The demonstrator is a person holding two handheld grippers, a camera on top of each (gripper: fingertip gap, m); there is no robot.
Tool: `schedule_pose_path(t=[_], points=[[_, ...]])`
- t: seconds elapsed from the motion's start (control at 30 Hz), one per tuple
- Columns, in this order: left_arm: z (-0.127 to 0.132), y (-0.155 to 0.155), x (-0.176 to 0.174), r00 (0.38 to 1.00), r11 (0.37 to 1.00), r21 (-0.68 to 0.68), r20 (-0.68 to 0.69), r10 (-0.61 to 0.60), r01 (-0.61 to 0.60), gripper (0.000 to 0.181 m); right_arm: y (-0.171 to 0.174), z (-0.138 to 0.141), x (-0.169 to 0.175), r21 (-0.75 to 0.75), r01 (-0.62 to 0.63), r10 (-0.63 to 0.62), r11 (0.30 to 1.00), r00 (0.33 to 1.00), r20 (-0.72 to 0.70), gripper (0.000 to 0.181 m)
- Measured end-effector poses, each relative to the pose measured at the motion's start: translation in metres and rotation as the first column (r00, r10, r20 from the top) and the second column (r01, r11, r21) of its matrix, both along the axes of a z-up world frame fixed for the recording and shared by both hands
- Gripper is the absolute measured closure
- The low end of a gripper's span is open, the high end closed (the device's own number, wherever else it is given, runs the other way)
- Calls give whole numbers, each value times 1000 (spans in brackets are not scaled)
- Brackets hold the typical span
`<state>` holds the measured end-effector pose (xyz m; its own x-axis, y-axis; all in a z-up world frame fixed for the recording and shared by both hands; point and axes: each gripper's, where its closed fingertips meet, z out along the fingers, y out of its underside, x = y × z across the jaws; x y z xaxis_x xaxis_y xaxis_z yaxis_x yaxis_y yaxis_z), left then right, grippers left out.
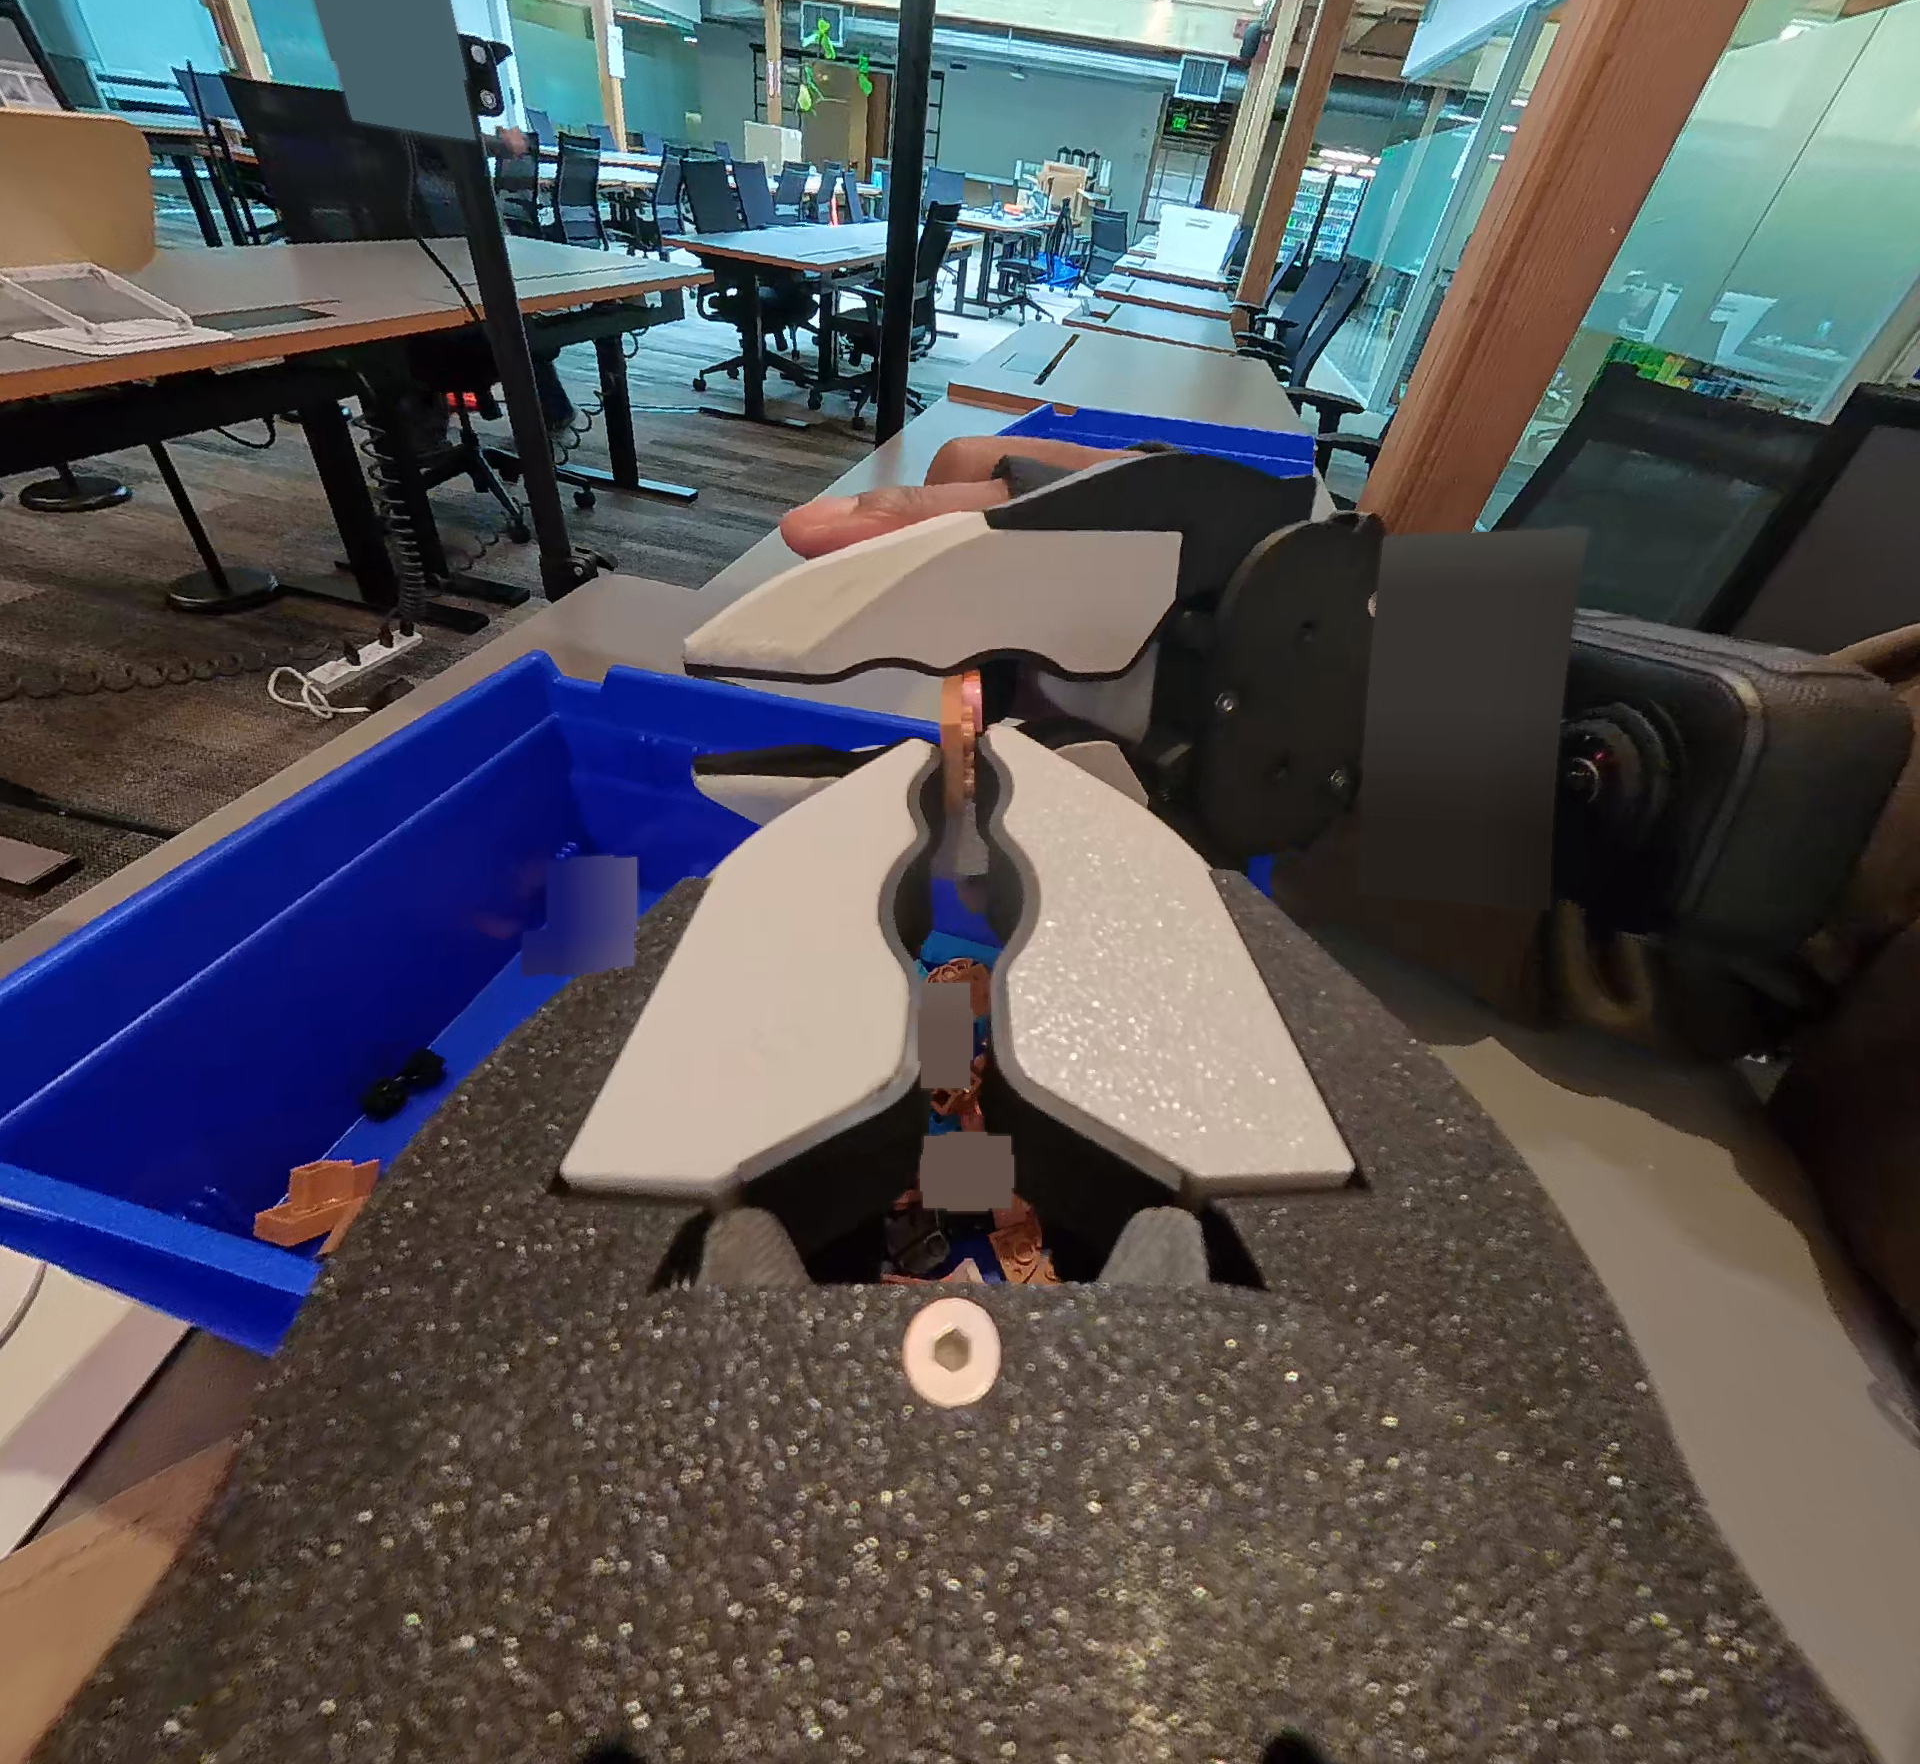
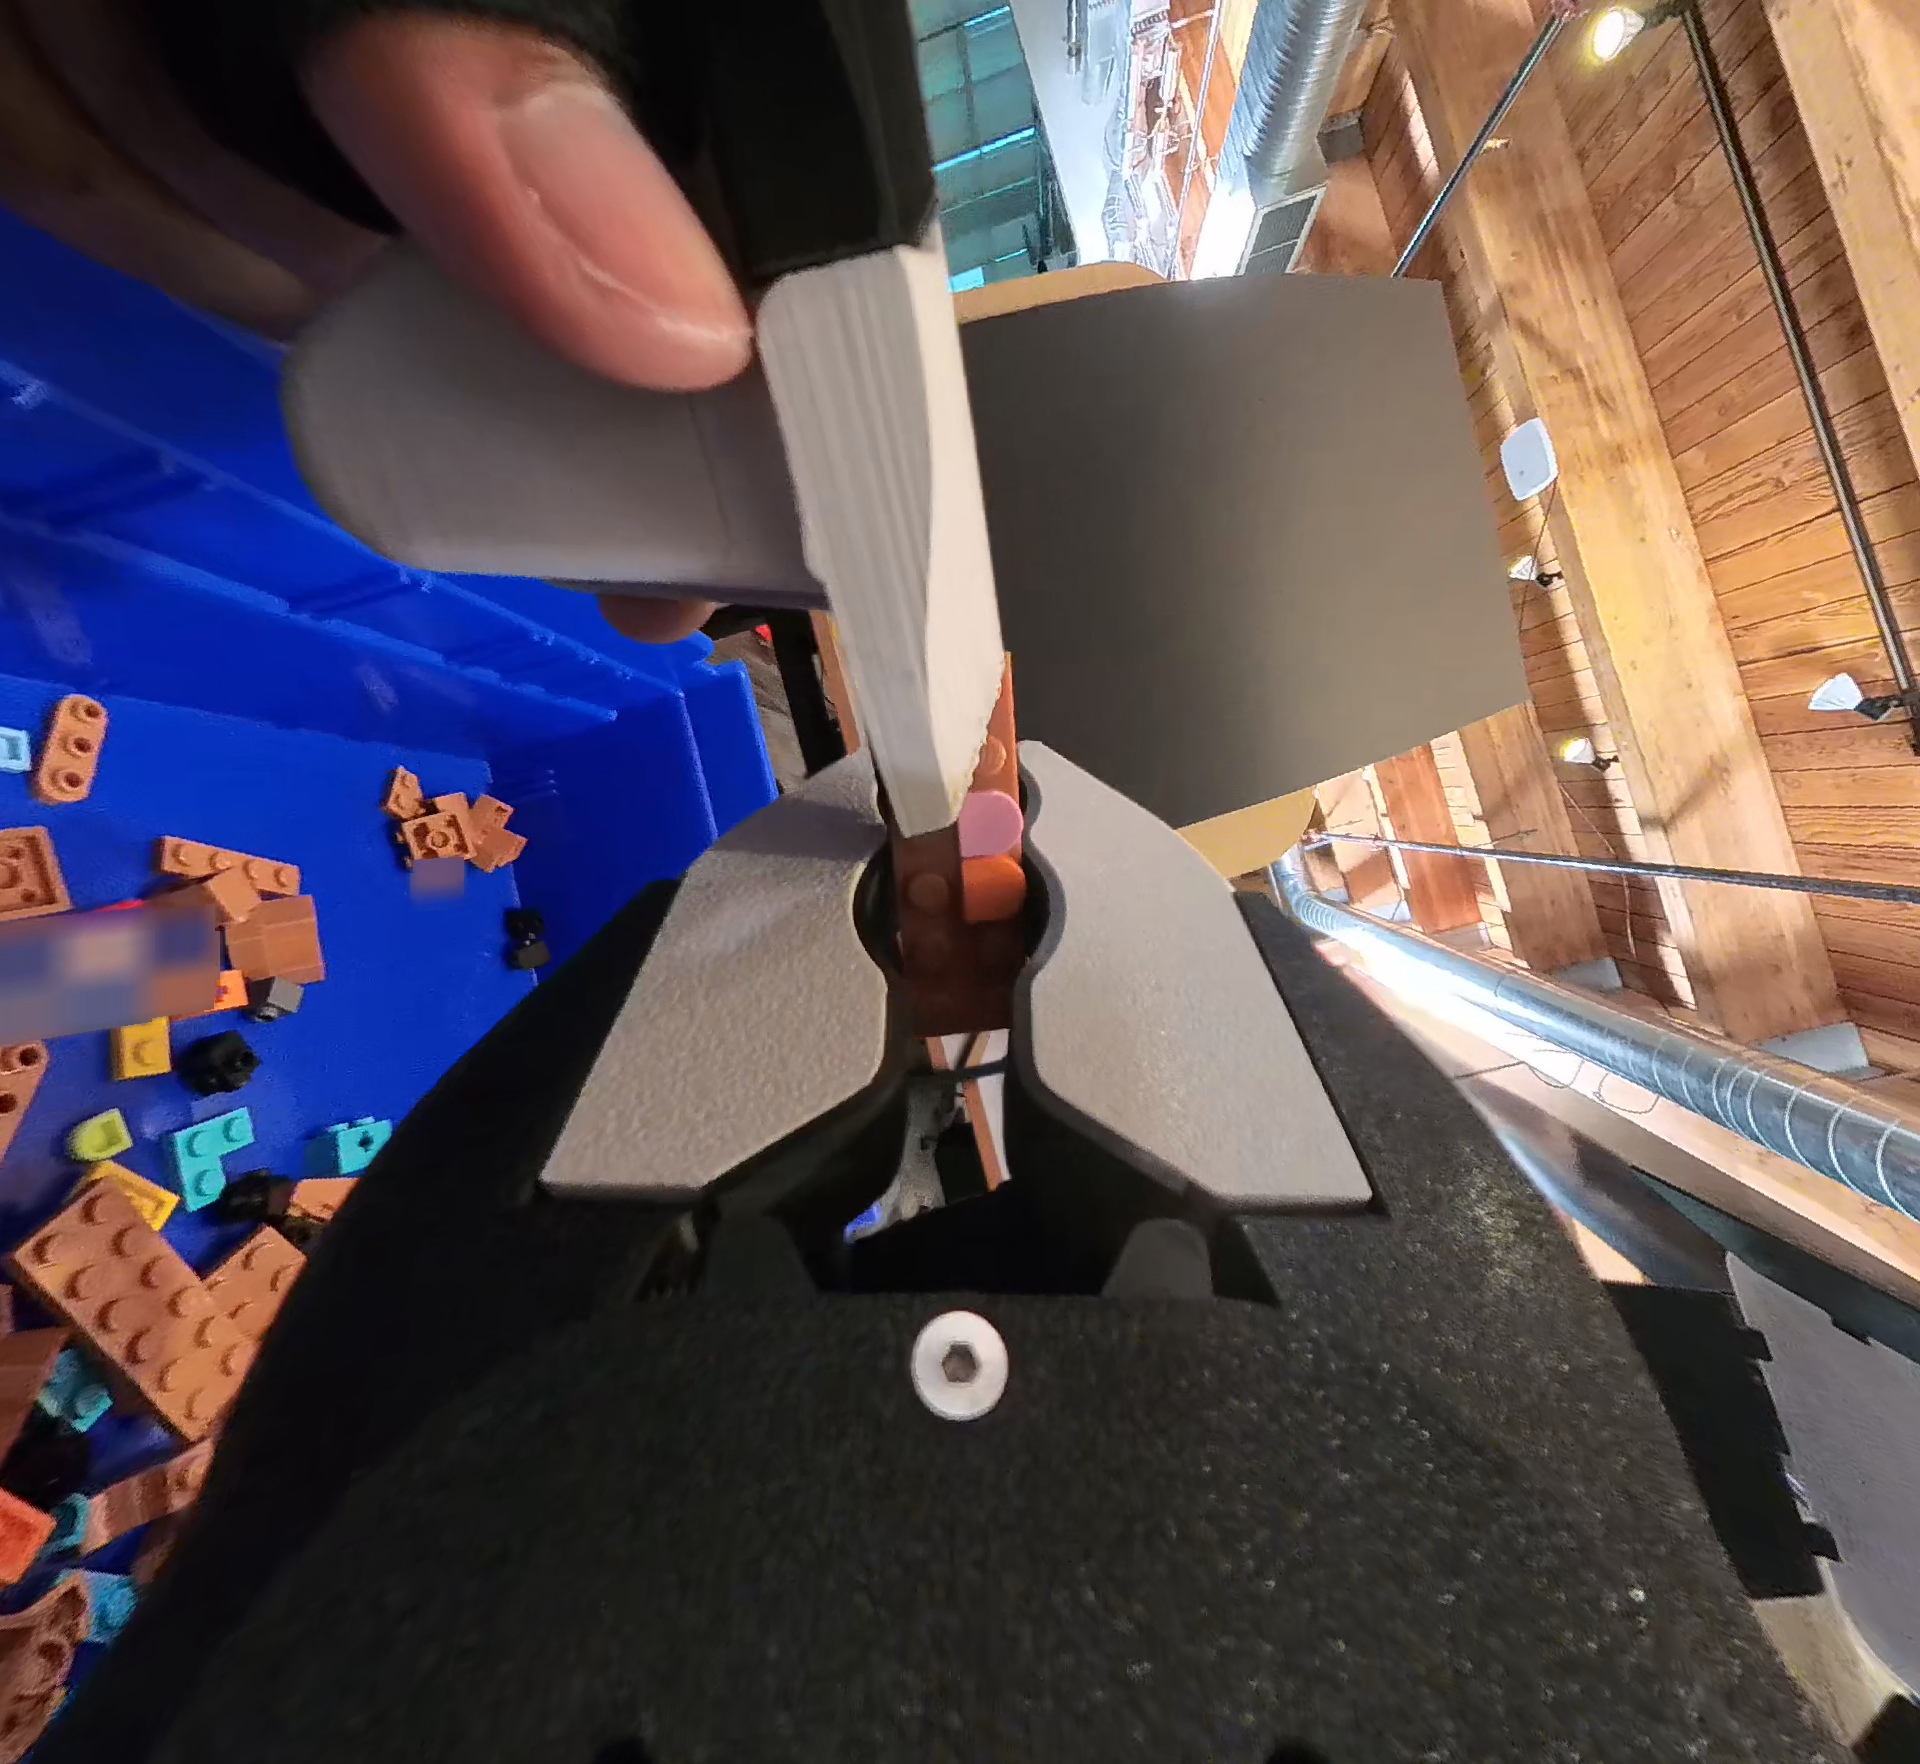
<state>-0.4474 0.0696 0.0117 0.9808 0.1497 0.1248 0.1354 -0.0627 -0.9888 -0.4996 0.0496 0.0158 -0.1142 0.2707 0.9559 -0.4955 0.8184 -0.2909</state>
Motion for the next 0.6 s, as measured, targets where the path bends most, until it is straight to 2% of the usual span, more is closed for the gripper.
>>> schedule_pose_path(t=[0.43, 0.6], points=[[0, 0, 1, 1000, 1000, -5, -21, 3, -3, 177, 1, -2, -1, -28, -16, 17, 999, 999, 45, 167], [-2, 0, 0, 1000, 1000, -15, 13, 6, -5, 177, 3, -5, -2, 26, -1, 1, 1000, 999, 33, 168]])
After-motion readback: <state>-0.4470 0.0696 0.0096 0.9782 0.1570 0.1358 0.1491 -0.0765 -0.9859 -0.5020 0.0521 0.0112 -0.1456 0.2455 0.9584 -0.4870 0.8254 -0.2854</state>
